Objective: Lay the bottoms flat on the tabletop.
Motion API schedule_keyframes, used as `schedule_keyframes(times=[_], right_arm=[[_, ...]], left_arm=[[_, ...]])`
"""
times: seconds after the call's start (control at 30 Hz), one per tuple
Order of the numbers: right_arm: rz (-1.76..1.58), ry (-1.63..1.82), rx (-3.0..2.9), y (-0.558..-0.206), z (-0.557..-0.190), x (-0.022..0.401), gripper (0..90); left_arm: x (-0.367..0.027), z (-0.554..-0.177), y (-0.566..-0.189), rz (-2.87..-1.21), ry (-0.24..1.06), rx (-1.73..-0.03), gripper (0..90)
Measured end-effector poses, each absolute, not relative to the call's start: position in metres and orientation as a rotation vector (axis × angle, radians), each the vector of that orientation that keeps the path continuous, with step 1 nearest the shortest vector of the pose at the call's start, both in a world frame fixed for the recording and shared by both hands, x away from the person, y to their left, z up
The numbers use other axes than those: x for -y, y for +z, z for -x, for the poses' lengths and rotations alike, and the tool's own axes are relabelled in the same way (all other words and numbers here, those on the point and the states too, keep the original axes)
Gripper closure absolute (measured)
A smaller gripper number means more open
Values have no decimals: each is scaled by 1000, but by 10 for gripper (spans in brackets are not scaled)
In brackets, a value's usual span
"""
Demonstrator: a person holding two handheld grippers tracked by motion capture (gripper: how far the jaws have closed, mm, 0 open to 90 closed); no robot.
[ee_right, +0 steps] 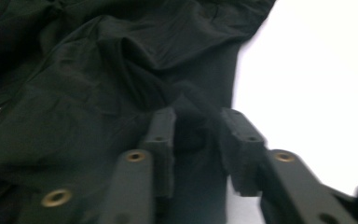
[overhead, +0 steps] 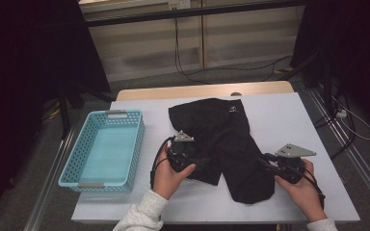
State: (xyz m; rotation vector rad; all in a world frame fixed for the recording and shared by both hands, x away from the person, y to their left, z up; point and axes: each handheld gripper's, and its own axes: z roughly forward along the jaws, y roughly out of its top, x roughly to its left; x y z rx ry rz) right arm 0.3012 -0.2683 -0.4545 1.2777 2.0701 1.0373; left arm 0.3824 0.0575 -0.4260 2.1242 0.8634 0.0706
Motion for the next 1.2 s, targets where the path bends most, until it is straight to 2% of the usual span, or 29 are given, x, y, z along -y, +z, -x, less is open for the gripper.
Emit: schedule_keyframes(times=[0.07, 0.17, 0.53, 0.8, 0.87, 0.9, 1.0, 1.03, 1.1, 1.2], right_arm=[[-1285, 1035, -2069, -455, -300, 268, 541], [-1304, 1034, -2067, -456, -297, 270, 493], [-1275, 1036, -2121, -458, -283, 262, 499], [-1254, 994, -2164, -467, -276, 257, 521], [-1244, 994, -2163, -467, -274, 255, 567], [-1238, 1001, -2171, -467, -273, 255, 621], [-1223, 1004, -2192, -465, -269, 257, 768], [-1224, 1013, -2200, -465, -267, 258, 827], [-1228, 1049, -2210, -463, -264, 262, 886], [-1231, 1054, -2214, -461, -257, 266, 900]], left_arm=[[-54, -380, -424, -2127, 64, -843, 254], [-46, -376, -422, -2127, 47, -807, 249], [4, -353, -443, -2195, -63, -659, 271], [28, -342, -455, -2240, -63, -583, 294], [30, -342, -459, -2244, -51, -569, 330], [31, -342, -459, -2243, -39, -569, 348], [29, -344, -458, -2249, -46, -589, 500], [29, -344, -458, -2248, -52, -600, 579], [27, -346, -458, -2245, -73, -614, 688], [22, -349, -454, -2238, -127, -642, 805]])
